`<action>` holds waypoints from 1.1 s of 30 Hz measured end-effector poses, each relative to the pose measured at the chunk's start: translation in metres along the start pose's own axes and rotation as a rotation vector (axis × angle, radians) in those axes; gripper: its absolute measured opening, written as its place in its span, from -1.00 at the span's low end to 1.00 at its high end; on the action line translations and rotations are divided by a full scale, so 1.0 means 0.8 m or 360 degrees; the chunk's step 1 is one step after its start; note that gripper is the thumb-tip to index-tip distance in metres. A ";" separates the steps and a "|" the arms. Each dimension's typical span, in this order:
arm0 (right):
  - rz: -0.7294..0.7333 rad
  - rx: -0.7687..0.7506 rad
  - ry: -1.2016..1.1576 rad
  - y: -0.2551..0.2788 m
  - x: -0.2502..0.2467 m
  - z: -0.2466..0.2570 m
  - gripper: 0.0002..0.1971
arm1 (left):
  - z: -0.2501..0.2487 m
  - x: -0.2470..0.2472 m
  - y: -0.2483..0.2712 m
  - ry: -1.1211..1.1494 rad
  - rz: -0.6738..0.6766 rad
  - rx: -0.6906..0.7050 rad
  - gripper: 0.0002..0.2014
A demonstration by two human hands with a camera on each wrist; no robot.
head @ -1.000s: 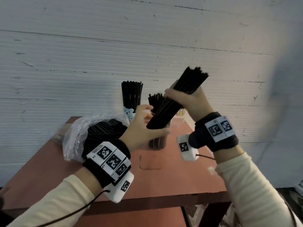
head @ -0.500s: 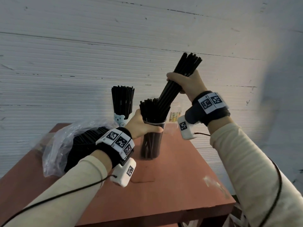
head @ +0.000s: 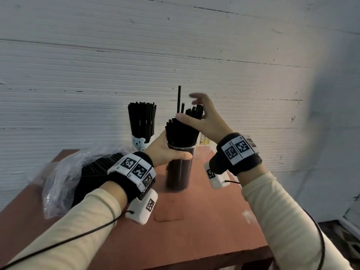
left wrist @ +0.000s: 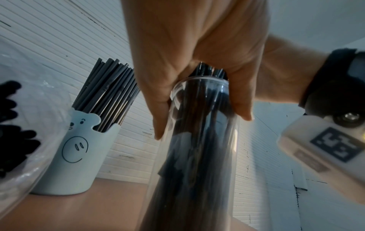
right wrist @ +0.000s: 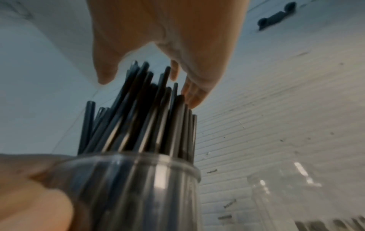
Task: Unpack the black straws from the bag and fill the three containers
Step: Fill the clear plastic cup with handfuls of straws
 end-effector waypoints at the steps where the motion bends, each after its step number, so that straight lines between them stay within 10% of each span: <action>1: -0.0053 -0.0086 -0.0035 0.000 -0.003 0.007 -0.26 | -0.001 0.000 0.001 -0.0012 -0.0002 -0.0004 -0.31; 7: 0.0080 -0.0584 0.0384 0.003 0.016 0.036 -0.50 | -0.002 0.000 0.005 -0.0022 -0.0047 -0.0044 -0.38; 14: 0.0025 -0.0658 0.0230 0.013 0.019 0.039 -0.28 | 0.000 0.000 0.009 -0.0010 -0.0097 -0.0031 -0.40; 20: 0.0253 -0.0500 0.0648 0.016 0.029 0.026 -0.66 | 0.006 0.005 0.009 0.0053 -0.0132 -0.0053 -0.40; 33: 0.0140 -0.0638 0.0727 0.036 0.033 0.037 -0.57 | 0.008 0.009 0.031 0.0122 -0.0156 -0.0269 0.12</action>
Point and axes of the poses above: each hand's wrist, its own y-axis away from the middle knuckle, its own x-axis out of the palm, z = x × y, the point moved 4 cm from there along -y, towards the middle knuckle, and after that the axes turned 1 degree about -z, right-handed, at the moved point
